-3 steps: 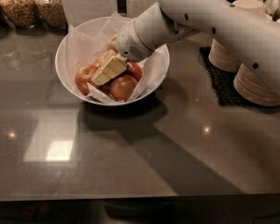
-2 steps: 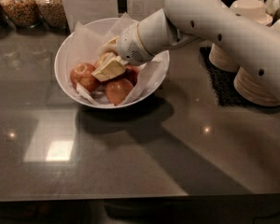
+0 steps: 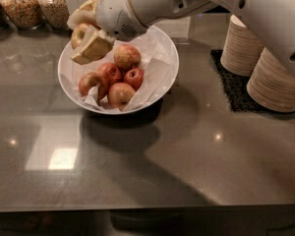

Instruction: Pick apple from white bowl

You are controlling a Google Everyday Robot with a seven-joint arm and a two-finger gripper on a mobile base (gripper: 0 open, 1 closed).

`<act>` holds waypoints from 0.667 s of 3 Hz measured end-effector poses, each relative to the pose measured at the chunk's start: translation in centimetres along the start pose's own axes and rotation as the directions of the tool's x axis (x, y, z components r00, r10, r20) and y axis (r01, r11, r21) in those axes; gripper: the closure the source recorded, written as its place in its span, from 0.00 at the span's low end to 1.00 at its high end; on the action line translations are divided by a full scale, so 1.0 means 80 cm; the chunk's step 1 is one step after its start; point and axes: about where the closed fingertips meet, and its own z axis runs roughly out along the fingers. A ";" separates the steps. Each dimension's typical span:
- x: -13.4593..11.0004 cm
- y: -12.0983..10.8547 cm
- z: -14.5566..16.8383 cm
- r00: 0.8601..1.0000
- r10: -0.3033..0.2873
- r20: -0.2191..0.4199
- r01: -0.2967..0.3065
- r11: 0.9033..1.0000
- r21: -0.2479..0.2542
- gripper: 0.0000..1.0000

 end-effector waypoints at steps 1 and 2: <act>0.000 0.000 0.000 1.000 0.000 0.000 0.000 1.000 0.000 1.00; -0.012 0.013 -0.020 1.000 -0.012 0.013 0.011 0.999 0.046 1.00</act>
Offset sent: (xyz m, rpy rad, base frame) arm -0.0435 -0.0342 0.0276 0.0890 -0.0880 -0.0740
